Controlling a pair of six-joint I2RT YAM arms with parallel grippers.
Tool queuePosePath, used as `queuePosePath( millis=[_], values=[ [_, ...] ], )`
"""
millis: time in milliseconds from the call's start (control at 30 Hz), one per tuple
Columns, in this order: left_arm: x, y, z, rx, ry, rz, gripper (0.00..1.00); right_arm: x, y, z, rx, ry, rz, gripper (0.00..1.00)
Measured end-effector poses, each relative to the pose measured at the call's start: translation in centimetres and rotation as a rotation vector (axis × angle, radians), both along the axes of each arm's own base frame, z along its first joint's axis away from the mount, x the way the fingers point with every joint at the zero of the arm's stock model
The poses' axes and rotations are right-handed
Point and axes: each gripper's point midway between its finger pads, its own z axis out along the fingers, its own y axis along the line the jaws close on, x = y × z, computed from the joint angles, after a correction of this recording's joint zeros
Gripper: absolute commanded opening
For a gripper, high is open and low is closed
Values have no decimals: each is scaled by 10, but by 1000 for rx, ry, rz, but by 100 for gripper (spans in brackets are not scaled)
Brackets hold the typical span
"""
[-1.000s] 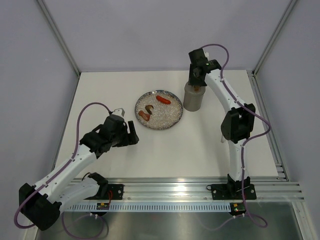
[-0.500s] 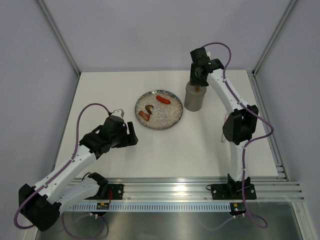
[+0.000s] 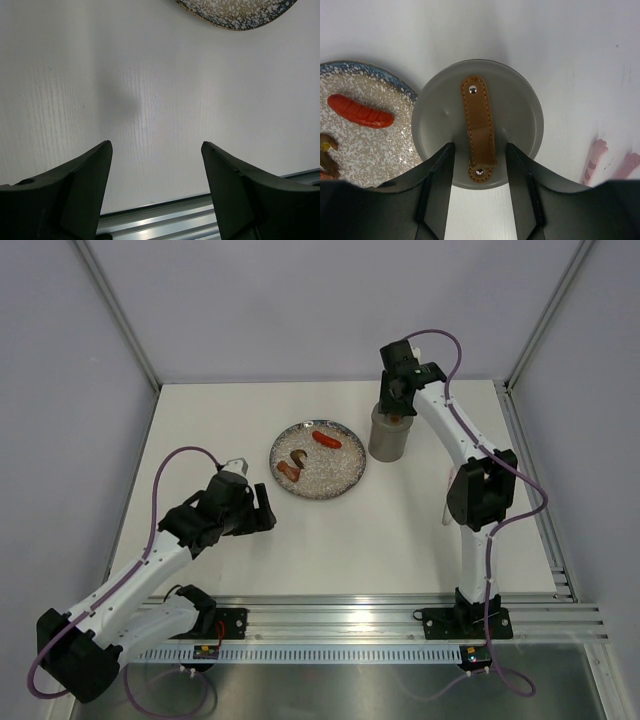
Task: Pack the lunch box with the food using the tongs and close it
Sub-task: Close the box lid on the packing box, then reset both arms
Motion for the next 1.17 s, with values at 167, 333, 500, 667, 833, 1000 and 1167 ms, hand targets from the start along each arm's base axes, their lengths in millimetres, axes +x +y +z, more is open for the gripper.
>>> queuePosePath(
  millis=[167, 333, 500, 667, 833, 1000, 1167],
  values=[
    [0, 0, 1, -3, -3, -1, 77, -15, -6, 8, -11, 26, 1, 74],
    [-1, 0, 1, -2, 1, -1, 77, -32, -18, 62, 7, -79, -31, 99],
    [-2, 1, 8, -1, -2, -1, 77, -71, -50, 128, 8, -234, -131, 100],
    [4, 1, 32, -7, -42, 3, 77, -110, -77, 123, -21, -237, -221, 99],
    [7, 7, 54, 11, -78, 14, 78, -150, -92, 61, -72, -107, -248, 99],
    [13, 10, 84, 17, -141, 23, 79, -191, -107, 29, -79, -61, -268, 99],
    [17, 12, 100, 23, -180, 23, 79, -212, -114, 35, -31, -138, -279, 100]
  ],
)
